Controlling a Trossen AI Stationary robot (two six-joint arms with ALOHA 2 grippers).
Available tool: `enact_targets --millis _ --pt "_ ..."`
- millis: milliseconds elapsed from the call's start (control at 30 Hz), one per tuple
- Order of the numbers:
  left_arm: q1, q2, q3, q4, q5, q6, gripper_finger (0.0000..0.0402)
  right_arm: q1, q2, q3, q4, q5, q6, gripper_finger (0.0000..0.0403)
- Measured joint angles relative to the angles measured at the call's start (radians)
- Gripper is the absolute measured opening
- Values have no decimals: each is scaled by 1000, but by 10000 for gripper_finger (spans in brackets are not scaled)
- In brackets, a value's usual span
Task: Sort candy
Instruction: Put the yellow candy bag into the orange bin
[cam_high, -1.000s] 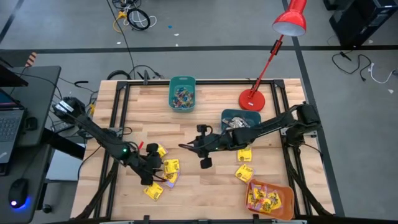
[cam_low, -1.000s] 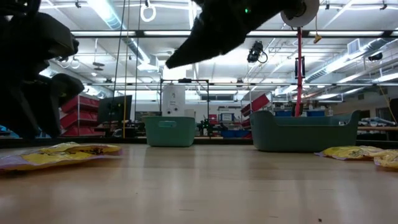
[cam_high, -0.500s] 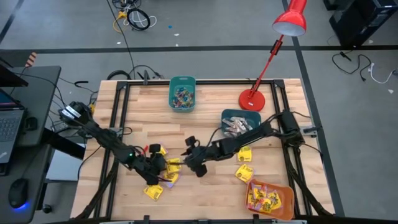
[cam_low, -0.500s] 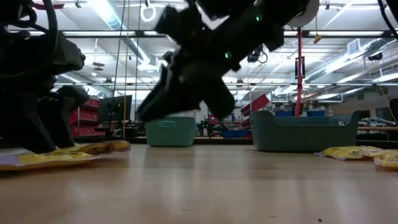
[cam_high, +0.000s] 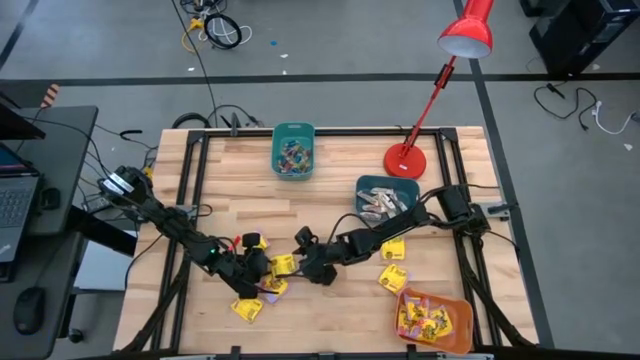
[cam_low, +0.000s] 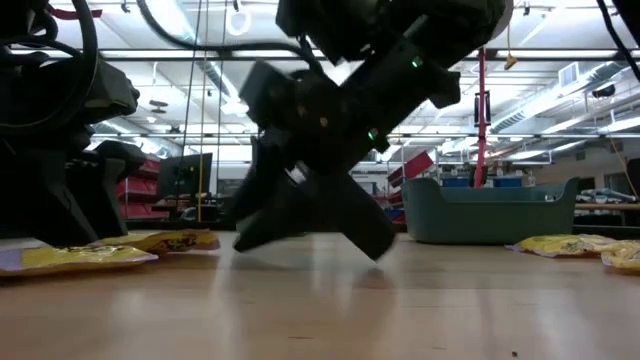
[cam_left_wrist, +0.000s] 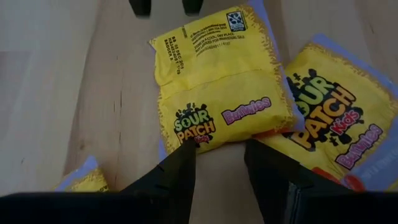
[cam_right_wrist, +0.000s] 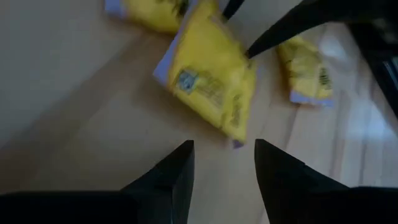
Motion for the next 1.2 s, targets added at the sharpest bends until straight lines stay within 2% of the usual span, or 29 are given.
enact_targets --millis 233,400,500,633,900,1200 --pt "2 17 -1 33 -9 0 147 4 1 0 64 -18 -74 153" --pt "4 36 -1 71 -15 2 147 4 1 0 75 -82 -129 153" --pt "4 47 -1 91 -16 2 147 4 1 0 74 -79 -134 153" --pt "4 72 1 133 -19 4 147 4 1 0 66 -23 -137 152" --pt "4 89 1 161 -16 4 147 16 1 -1 -32 -17 -150 151" --pt "9 90 -1 183 -8 41 147 14 0 -1 -2 -81 -152 107"
